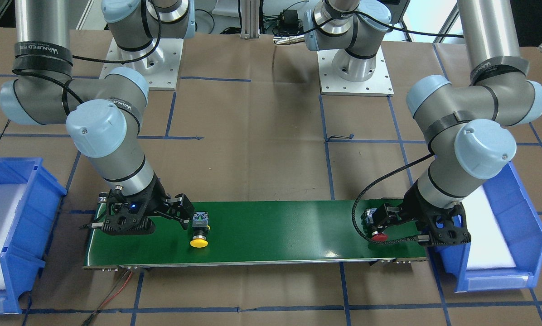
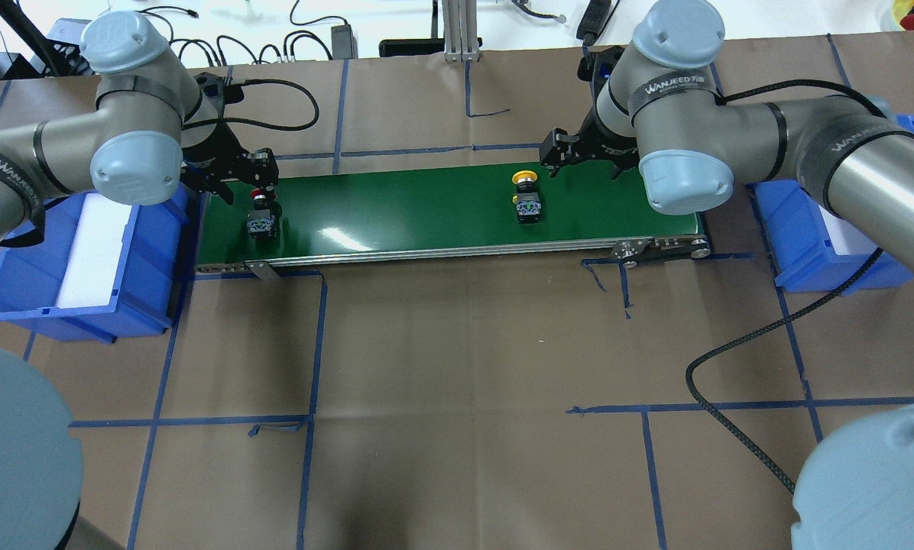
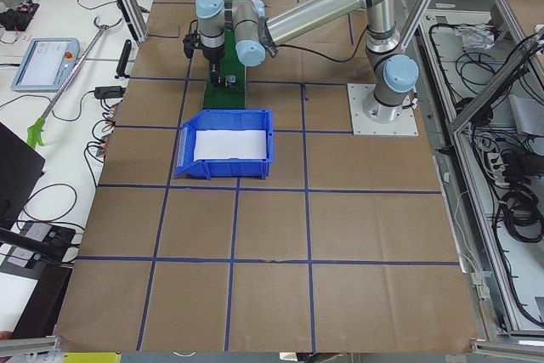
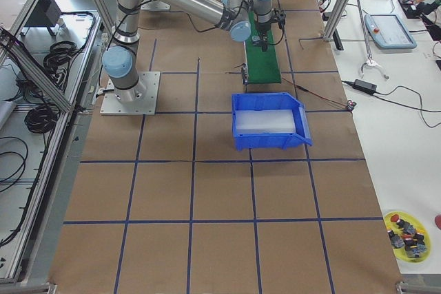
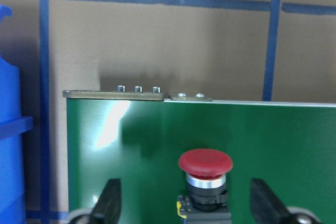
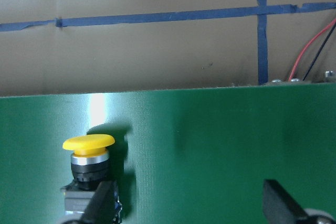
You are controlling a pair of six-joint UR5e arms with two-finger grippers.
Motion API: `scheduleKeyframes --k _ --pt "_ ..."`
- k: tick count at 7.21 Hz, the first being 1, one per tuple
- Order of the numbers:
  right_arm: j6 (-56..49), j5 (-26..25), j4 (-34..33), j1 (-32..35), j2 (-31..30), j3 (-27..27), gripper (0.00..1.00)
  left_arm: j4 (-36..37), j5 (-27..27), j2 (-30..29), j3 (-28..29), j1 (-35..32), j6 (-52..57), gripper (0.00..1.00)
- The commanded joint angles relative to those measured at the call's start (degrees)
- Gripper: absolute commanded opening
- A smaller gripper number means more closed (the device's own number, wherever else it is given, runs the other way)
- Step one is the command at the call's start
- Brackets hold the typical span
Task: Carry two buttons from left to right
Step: 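Release the red button on the belt while the right gripper grasps the yellow button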
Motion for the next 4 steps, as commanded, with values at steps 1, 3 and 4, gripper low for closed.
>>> scheduleKeyframes --k 1,3,4 --pt "0.0 -0.1 0.0 0.0 1.0 0.5 1.00 -10.8 0.1 2.9 6.1 -0.7 -0.8 1.00" --pt "0.1 -0.1 0.0 0.1 0.9 0.4 1.00 -19.3 0.1 6.1 9.3 -1.5 -2.8 1.00" --pt "0.1 -0.1 0.1 0.1 1.0 0.5 1.00 -21.1 0.3 9.0 8.6 -2.5 -3.3 1.00"
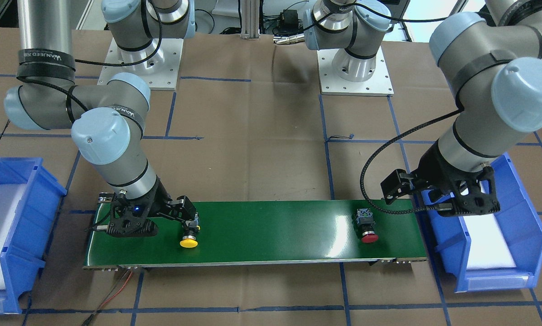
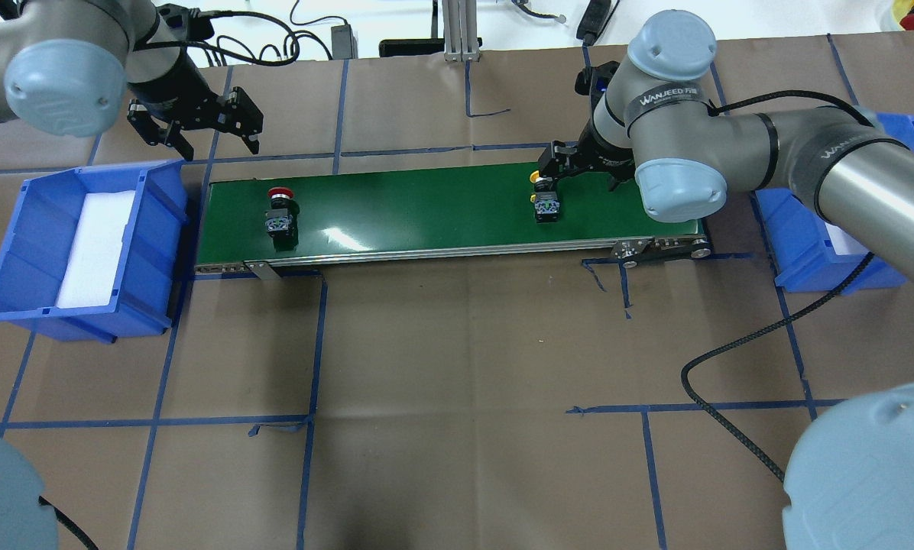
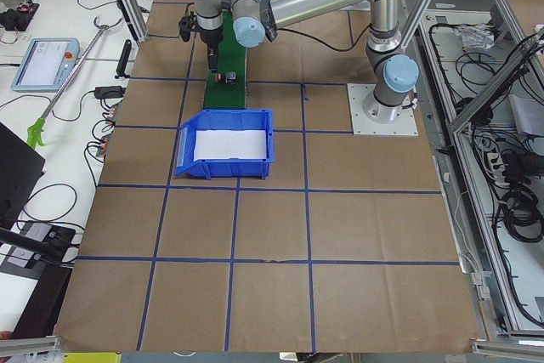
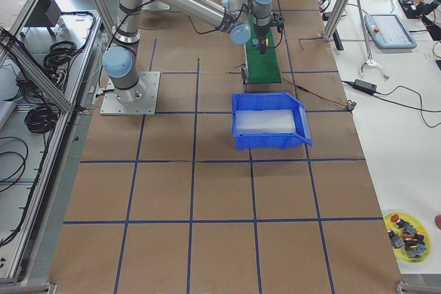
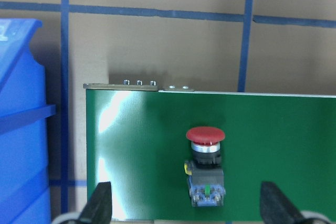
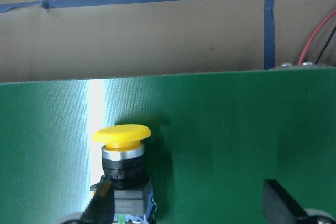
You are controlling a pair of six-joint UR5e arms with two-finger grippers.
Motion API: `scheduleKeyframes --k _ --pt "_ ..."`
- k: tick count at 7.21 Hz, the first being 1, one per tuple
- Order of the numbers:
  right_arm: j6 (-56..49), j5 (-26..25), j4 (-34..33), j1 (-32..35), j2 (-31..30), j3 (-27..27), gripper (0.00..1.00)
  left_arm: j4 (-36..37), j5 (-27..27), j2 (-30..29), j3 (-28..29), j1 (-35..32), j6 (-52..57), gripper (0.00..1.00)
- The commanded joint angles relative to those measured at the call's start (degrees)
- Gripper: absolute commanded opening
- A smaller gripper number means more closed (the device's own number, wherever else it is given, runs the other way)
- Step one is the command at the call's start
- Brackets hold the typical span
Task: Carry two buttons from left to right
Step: 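Release the red button on the belt while the right gripper grasps the yellow button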
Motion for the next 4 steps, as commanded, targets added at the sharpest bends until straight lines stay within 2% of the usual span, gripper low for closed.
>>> scheduleKeyframes --k 1,4 --pt "0.1 0.0 0.2 0.0 0.1 0.1 1.00 -6.9 1.7 5.8 -0.4 -2.1 -3.5 1.00" --pt "0.1 -0.1 1.0 0.0 0.6 1.0 1.00 -9.2 2.8 8.7 -2.2 -4.2 -4.0 1.00"
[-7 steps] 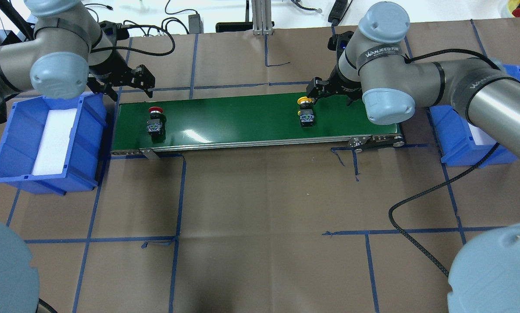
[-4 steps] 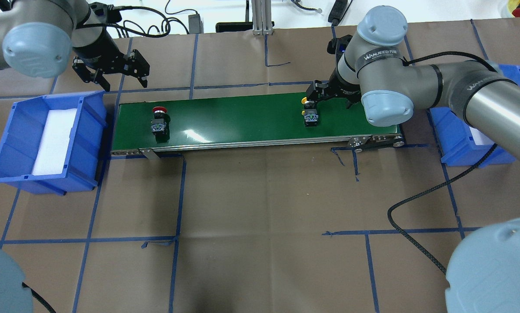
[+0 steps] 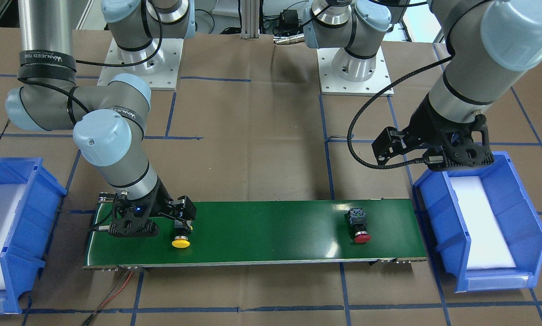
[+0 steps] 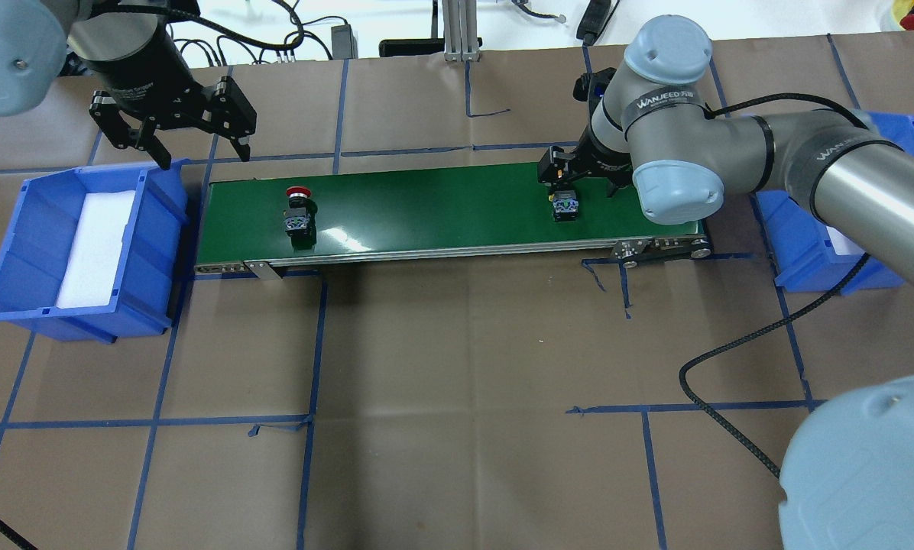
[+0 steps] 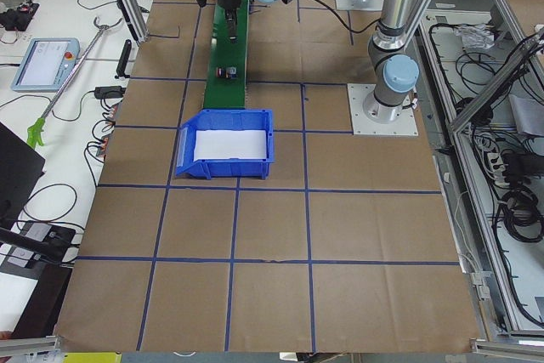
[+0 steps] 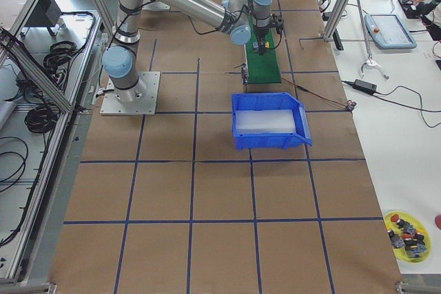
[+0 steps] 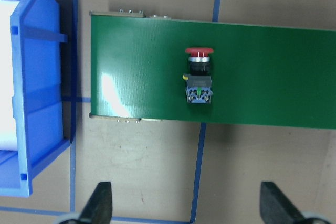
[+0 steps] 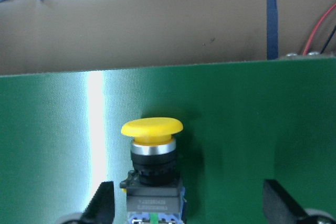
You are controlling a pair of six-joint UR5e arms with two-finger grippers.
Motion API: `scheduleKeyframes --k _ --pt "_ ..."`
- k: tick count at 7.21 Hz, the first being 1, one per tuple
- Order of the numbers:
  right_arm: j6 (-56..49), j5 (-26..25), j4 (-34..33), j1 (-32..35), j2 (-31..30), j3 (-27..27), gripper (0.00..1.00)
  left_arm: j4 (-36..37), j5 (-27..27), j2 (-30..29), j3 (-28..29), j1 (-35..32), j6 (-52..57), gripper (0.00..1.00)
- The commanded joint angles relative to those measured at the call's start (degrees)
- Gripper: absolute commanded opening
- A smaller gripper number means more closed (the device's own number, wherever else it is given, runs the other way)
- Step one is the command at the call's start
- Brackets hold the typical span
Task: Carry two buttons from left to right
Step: 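Lift the yellow button with the right gripper and carry it to the far blue bin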
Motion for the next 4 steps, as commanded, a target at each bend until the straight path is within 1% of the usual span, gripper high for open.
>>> scheduleKeyframes --k 1,2,3,4 --pt "-0.2 -0.2 0.2 0.0 0.0 1.5 1.00 0.0 0.3 1.9 -1.6 -1.5 -0.3 1.00" --pt "-0.4 -0.2 0.1 0.1 0.3 1.7 0.99 0.0 0.1 1.9 -1.7 -1.6 -0.9 1.00" --pt "-0.4 -0.4 0.0 0.0 0.7 1.7 0.72 0.1 -0.1 2.1 -1.9 -1.6 -1.0 1.00" --pt "0.3 -0.4 0.4 0.0 0.4 1.6 0.23 0.2 -0.4 2.3 -2.1 -1.6 -1.4 1.00"
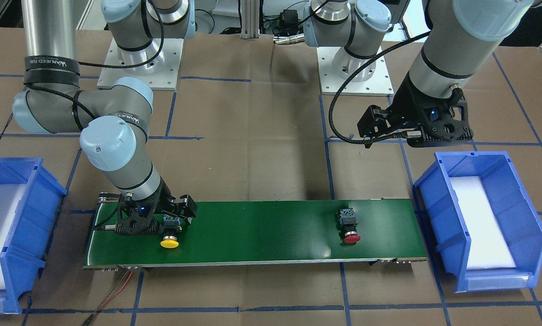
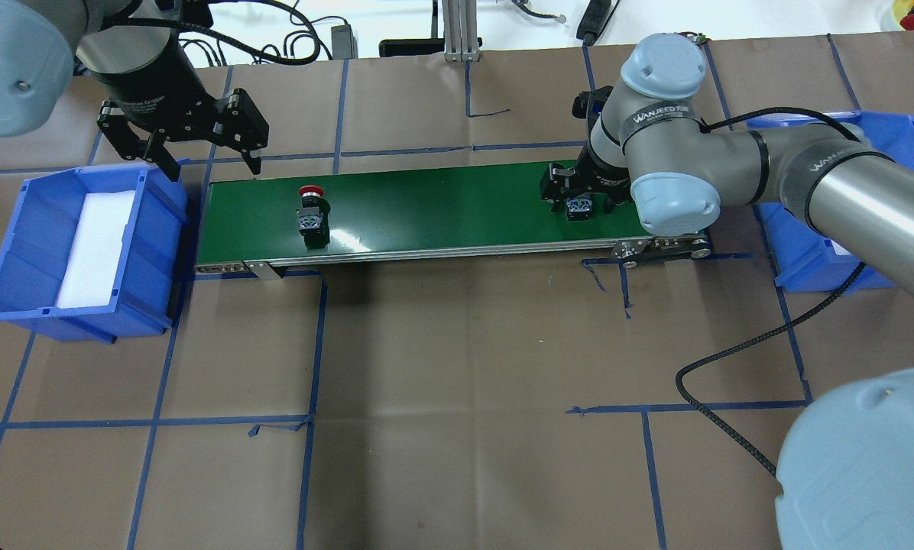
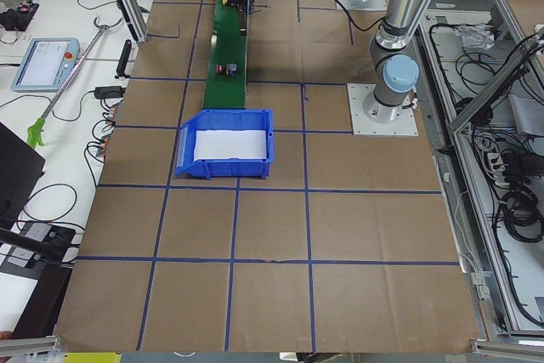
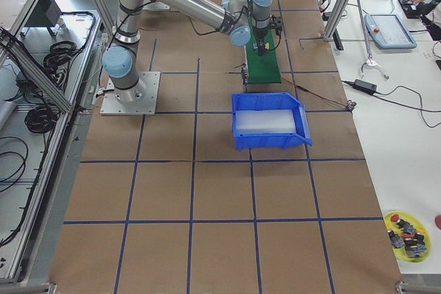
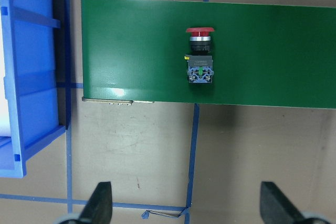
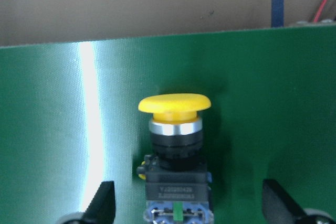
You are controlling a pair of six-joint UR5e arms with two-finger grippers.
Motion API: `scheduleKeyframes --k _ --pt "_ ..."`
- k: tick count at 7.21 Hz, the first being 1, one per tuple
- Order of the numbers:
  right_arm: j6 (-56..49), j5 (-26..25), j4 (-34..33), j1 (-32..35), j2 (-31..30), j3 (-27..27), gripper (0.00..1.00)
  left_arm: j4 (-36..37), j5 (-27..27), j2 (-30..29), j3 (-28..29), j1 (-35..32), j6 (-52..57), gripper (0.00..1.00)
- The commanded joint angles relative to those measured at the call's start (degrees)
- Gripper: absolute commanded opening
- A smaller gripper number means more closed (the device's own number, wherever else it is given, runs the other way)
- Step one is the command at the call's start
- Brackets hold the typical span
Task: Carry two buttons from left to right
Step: 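Lift the yellow button with the right gripper and carry it to the far blue bin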
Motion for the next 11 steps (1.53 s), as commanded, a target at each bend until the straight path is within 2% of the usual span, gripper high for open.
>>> scheduleKeyframes --k 1,3,4,5,7,8,11 --pt "0.5 0.0 0.2 -0.1 -0.4 -0.2 0.07 0.1 -0.4 0.4 -0.7 -0.1 -0.8 1.00" --pt "0.3 -0.6 0.3 -0.3 -2.2 -1.3 0.05 0.4 -0.3 0.5 -0.9 -0.1 -1.9 1.00" --pt "-0.1 -0.7 3.1 -1.0 -5.1 -2.9 0.05 0.4 -0.2 0.5 -0.9 -0.1 -1.9 1.00" --pt "-0.8 -0.9 10.7 -3.6 -8.2 -5.5 0.05 0.4 -0.2 0.5 -1.0 -0.1 -1.9 1.00" --pt "-12.3 -0.7 24.5 -13.5 -10.5 -13.0 0.06 0.4 -0.2 0.5 -1.0 -0.1 -1.9 1.00" --pt "-17.3 -0.7 26.7 -18.8 -10.5 -15.5 0.06 0.4 -0.3 0.6 -1.0 -0.1 -1.9 1.00" --pt "-33.2 -3.7 28.6 -29.6 -10.5 -15.1 0.06 0.4 -0.3 0.7 -1.1 -0.1 -1.6 1.00"
